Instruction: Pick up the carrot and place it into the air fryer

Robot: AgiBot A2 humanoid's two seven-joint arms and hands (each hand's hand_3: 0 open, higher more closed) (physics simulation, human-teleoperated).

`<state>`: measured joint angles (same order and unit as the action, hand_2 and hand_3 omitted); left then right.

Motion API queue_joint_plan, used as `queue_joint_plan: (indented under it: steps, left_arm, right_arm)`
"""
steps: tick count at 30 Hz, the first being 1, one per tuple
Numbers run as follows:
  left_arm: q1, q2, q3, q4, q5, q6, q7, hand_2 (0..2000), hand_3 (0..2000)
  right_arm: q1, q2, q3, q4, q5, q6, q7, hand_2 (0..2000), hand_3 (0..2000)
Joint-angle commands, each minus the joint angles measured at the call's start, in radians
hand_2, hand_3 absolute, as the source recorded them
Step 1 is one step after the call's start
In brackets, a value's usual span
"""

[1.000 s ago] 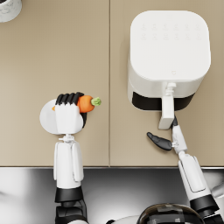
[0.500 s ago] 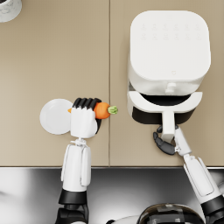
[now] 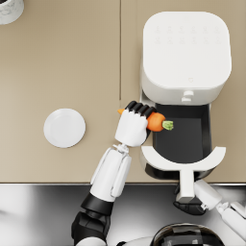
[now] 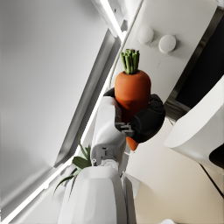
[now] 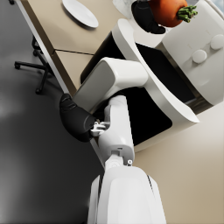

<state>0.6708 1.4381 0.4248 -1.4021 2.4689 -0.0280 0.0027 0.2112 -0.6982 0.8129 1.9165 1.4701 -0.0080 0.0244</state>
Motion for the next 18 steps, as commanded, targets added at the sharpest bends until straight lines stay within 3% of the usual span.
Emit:
queue_joint_plan:
  steps: [1, 5, 6, 9, 10, 11, 12, 13, 14, 17, 18]
  left_arm:
    - [0.057, 0.053, 0.111, 0.009, 0.000, 0.000, 0.000, 2000, 2000]
    - [0.111, 0.126, 0.229, 0.142, 0.000, 0.004, 0.000, 2000, 2000]
    - [0.230, 0.046, 0.441, 0.186, 0.000, 0.004, 0.000, 2000, 2000]
    - [0.223, 0.124, 0.436, 0.274, 0.000, 0.005, -0.001, 2000, 2000]
    - [0.164, 0.087, 0.372, 0.205, 0.000, 0.005, -0.001, 2000, 2000]
    - [0.178, 0.095, 0.391, 0.225, 0.001, 0.003, -0.001, 2000, 2000]
    - [0.189, 0.101, 0.404, 0.239, 0.001, 0.002, -0.001, 639, 1673]
    - [0.197, 0.105, 0.414, 0.249, 0.001, 0.009, -0.001, 0, 1347]
    - [0.216, 0.124, 0.416, 0.343, 0.001, 0.004, -0.001, 0, 1020]
    - [0.095, -0.001, 0.319, 0.068, -0.001, -0.019, -0.003, 0, 40]
    - [0.053, -0.040, 0.274, -0.020, -0.001, -0.034, -0.001, 0, 0]
  right_arm:
    - [-0.001, 0.005, 0.003, 0.005, 0.000, -0.003, -0.002, 2000, 2000]
    - [-0.002, 0.013, 0.010, 0.014, 0.000, -0.009, -0.006, 2000, 2000]
    - [-0.002, 0.014, 0.011, 0.015, 0.000, -0.011, -0.007, 2000, 2000]
    - [-0.002, 0.015, 0.012, 0.016, 0.000, -0.012, -0.007, 2000, 2000]
    - [-0.002, 0.015, 0.012, 0.016, 0.000, -0.012, -0.007, 2000, 2000]
    - [-0.002, 0.015, 0.012, 0.016, 0.000, -0.012, -0.007, 2000, 2000]
    - [-0.002, 0.015, 0.012, 0.016, 0.000, -0.012, -0.007, 2000, 2000]
    - [-0.002, 0.014, 0.011, 0.016, 0.000, -0.011, -0.007, 2000, 2000]
    - [-0.002, 0.014, 0.011, 0.016, 0.000, -0.012, -0.007, 2000, 2000]
    - [0.000, 0.011, 0.010, 0.012, 0.000, -0.007, -0.006, 2000, 2000]
    - [-0.002, 0.014, 0.011, 0.013, -0.001, -0.006, -0.004, 2000, 2000]
